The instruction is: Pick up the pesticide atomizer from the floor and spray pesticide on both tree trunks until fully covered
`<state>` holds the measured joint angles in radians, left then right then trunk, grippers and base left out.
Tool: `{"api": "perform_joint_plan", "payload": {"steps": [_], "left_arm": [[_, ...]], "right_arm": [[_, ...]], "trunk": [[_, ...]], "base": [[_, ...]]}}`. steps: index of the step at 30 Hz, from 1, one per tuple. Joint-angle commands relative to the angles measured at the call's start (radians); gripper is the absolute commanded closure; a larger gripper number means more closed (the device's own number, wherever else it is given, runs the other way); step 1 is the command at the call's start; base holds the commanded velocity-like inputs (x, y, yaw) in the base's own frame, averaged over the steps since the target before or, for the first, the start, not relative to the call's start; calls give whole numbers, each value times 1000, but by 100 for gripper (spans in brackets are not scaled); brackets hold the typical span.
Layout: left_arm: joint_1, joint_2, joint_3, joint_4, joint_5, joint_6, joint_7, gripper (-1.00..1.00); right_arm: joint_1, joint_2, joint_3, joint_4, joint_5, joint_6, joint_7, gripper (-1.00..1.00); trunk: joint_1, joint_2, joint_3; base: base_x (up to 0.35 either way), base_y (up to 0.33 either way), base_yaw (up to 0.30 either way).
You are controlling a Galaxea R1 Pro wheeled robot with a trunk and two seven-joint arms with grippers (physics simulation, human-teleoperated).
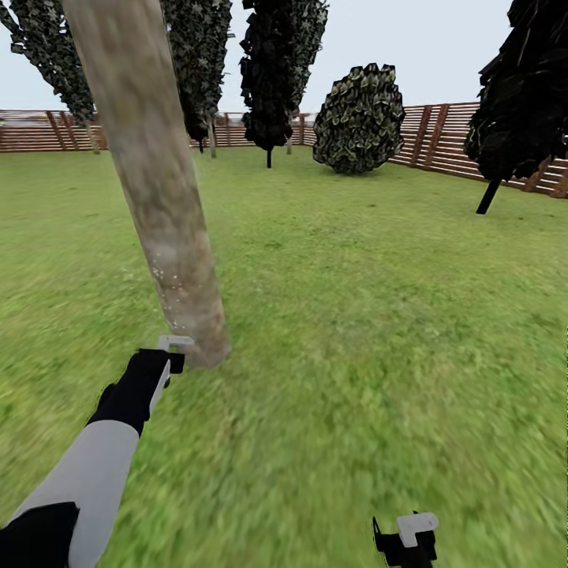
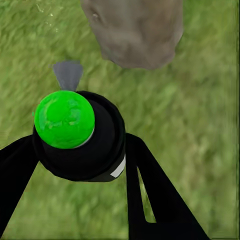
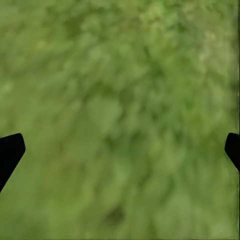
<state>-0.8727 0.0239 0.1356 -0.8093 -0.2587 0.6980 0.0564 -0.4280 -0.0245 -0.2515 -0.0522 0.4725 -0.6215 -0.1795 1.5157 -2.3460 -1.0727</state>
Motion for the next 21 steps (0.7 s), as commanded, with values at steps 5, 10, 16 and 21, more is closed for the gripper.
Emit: {"api": "perform_joint_plan", "payload": {"steps": [5,10,16,21], "left_arm": [[0,-3,5,11,-5,-1,-2,100],[20,83,10,17,-5,-2,-6,100],[29,47,7,53,0,-6,-6,100],[34,55,29,68,-5,-12,-6,100]], "right_arm": [[0,-1,0,0,0,0,0,-100],[0,-1,0,-1,0,0,0,-100],[0,0,0,-2,0,0,0,-100],[0,0,0,-1,0,0,0,-100]], "trunk": [[0,0,0],[0,0,0],[0,0,0],[0,0,0]], "base": [[155,-264,0],[153,-264,0],[151,-264,174],[154,-264,275]]}}
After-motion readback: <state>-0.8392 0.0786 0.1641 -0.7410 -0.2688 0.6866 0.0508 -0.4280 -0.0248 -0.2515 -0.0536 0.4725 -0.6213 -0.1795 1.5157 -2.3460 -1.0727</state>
